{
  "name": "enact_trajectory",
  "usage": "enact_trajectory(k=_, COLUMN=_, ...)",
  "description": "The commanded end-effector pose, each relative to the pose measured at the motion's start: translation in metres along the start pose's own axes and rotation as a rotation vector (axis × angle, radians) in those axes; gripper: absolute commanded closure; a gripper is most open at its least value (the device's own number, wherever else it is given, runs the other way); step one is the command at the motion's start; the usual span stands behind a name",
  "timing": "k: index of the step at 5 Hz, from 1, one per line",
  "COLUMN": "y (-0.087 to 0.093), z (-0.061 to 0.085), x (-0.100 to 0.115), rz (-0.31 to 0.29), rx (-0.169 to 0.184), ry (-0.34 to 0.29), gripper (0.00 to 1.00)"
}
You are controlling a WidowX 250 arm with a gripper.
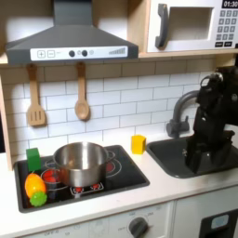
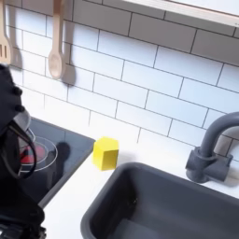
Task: Slide pot right
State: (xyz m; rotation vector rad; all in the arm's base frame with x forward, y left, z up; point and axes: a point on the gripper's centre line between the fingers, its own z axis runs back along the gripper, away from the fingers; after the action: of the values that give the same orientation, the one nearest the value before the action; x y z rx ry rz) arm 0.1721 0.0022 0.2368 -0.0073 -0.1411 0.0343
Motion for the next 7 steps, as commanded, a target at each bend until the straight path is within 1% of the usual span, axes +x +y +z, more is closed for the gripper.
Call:
enact_trajectory(k=1, y=0.011, z=-0.001, x=0.030, rz=0.004, rx=0.020, ry=-0.027, gripper=0.00)
enact_trajectory(k=3, y=0.030, z=-0.008, x=0.065, rz=0.030, rx=0.034, ry=-0.039, gripper=0.00)
enact_trajectory(k=4, y=0.044, z=-0.014, x=0.081, rz=0.045, rx=0.042, ry=-0.045, gripper=0.00)
enact_trajectory(k=6, y=0.066, z=-0.019, x=0.110, rz=0.080, rx=0.062, ry=-0.061, gripper=0.00)
enact_trajectory(k=7, y=0.075, z=-0.025, x=0.128, rz=0.097, rx=0.068, ry=-0.059, gripper=0.00)
